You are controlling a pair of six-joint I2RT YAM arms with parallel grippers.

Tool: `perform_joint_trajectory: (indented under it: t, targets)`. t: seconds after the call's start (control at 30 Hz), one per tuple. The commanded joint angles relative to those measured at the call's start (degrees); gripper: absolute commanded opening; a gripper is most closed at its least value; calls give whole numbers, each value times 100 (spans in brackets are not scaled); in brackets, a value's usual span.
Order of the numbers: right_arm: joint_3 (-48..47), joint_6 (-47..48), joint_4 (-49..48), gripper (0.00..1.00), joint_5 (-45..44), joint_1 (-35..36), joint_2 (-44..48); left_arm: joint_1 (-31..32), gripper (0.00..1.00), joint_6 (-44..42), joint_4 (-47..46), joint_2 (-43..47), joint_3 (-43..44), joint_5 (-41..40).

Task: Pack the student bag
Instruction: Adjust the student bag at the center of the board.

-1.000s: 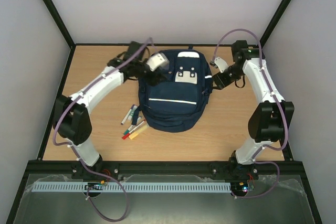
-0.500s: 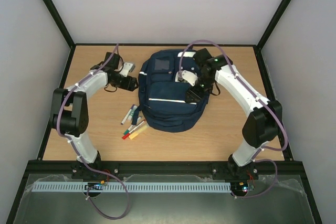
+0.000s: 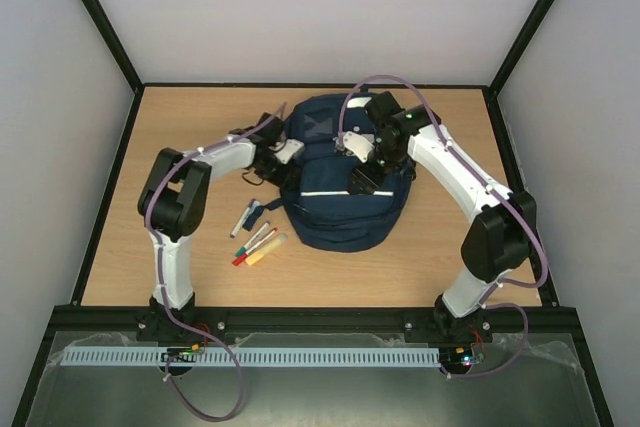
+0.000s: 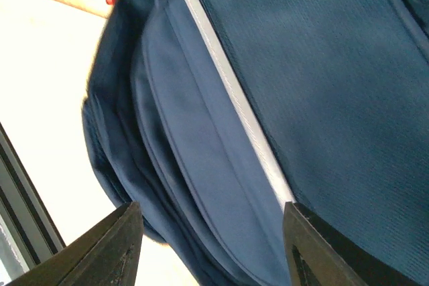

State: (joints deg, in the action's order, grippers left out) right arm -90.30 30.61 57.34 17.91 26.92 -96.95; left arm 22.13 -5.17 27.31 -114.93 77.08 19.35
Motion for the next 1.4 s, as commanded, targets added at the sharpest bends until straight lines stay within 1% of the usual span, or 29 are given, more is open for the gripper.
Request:
perform_joint_trajectory:
  t: [0.0, 0.07, 0.13, 0.2, 0.27, 0.33, 0.37, 0.43, 0.53, 0.63, 0.67, 0.7, 0.73, 0.77, 0.83, 0.87, 0.93, 0.97, 1.03, 1.17, 1.27, 1.37]
  targets:
    - [415, -197, -181, 58, 182, -7, 480, 847, 70, -332, 243, -460, 773, 12]
    - [520, -249, -301, 58, 163, -7, 604, 941, 70, -430, 397, -421, 877, -110]
    - [453, -280, -303, 59, 57, -6, 638, 836, 70, -490, 479, -261, 843, -135]
    - [331, -247, -322, 59, -132, -9, 655, 576, 71, -411, 549, -91, 862, -95]
    - [49, -188, -270, 61, -376, -3, 598, 188, 72, -284, 525, 197, 922, 324]
    - [-307, -251, -234, 68, -764, -9, 496, -248, 72, -211, 393, 698, 952, 693]
    - [-448, -322, -221, 72, -988, -15, 454, -381, 72, -210, 316, 923, 968, 846]
    - [-611, -385, -166, 76, -1204, -33, 416, -550, 73, -303, 217, 1417, 1000, 1071]
    - [-541, -389, -182, 77, -1134, -37, 549, -570, 71, -573, 11, 2163, 850, 1046]
    - [-507, -367, -90, 78, -701, -37, 710, -556, 70, -556, -436, 3126, 418, 874]
    - [-378, -333, -114, 78, -565, -37, 815, -508, 70, -709, -548, 3467, 179, 948]
    - [-171, -192, -150, 78, -434, -37, 946, -433, 71, -1034, -607, 3749, -186, 1049]
    - [109, -69, -214, 78, -366, -37, 1086, -343, 74, -1485, -631, 4028, -514, 1160]
    - [458, 36, -365, 78, -375, -37, 1229, -263, 79, -1589, -672, 4251, -820, 1089]
    - [1132, 215, -661, 78, -436, -37, 1509, -206, 81, -1350, -568, 4487, -1192, 633]
    - [1299, 354, -769, 77, -437, -36, 1633, -207, 79, -1474, -59, 4507, -1247, 695]
    - [1840, 607, -1070, 75, -596, -34, 1834, -174, 70, -2085, 940, 4466, -1311, 945]
    - [2067, 709, -1249, 74, -728, -35, 1926, -152, 69, -2323, 1272, 4481, -1461, 1005]
    - [2484, 874, -1467, 72, -960, -37, 2056, -126, 66, -2786, 1644, 4542, -1897, 1028]
    - [2854, 949, -1349, 68, -1037, -37, 2205, 5, 62, -3244, 1742, 4663, -2733, 974]
    - [3089, 941, -1340, 66, -1167, -37, 2287, 237, 58, -3289, 1590, 4601, -3075, 909]
    - [3265, 845, -1527, 63, -1587, -38, 2371, 509, 56, -3110, 1363, 4461, -3258, 654]
